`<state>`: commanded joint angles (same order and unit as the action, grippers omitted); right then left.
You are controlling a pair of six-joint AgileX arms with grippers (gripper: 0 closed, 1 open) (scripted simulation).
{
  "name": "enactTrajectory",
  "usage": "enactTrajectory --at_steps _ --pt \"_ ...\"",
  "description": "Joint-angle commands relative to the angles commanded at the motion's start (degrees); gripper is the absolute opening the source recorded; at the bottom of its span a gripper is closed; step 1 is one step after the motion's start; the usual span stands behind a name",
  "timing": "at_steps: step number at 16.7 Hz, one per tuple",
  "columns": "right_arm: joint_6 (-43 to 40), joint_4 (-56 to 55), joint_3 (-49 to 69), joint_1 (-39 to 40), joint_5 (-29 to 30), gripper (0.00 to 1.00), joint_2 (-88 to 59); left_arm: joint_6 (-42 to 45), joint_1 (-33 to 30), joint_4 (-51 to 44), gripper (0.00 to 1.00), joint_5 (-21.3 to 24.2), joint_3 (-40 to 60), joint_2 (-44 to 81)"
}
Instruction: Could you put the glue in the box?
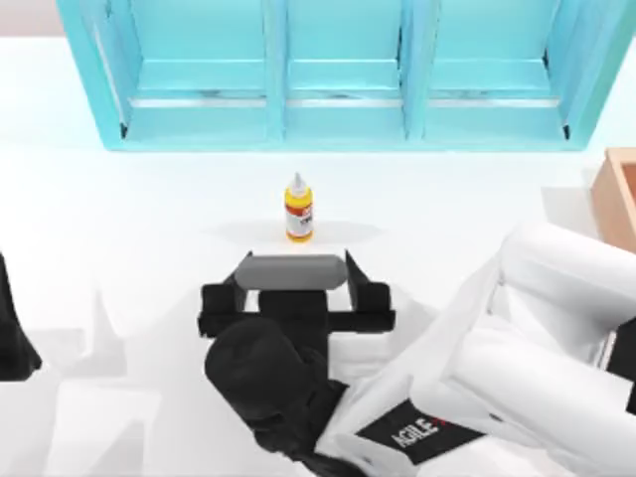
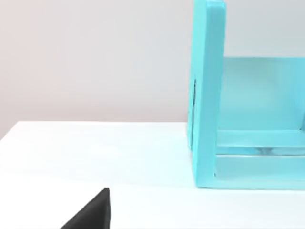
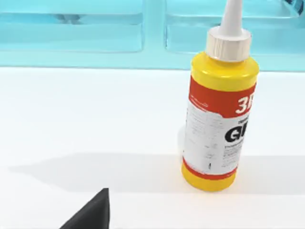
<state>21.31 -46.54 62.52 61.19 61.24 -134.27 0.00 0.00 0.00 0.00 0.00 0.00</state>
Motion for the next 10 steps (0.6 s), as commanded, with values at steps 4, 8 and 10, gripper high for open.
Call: enactTrajectory --at_steps 4,8,10 --pt "-1.7 -0.5 3.6 -2.1 -2.0 1.00 -2.4 0.0 0.0 0.0 1.00 0.0 0.0 0.0" --pt "-5.2 -1.2 11.2 -7.1 -6.6 1.00 -7.7 0.0 0.0 0.0 1.00 0.0 0.0 0.0" --pt "-6.6 -1.4 14.4 -9.5 -8.8 1.00 -10.0 0.0 0.0 0.0 1.00 0.0 0.0 0.0"
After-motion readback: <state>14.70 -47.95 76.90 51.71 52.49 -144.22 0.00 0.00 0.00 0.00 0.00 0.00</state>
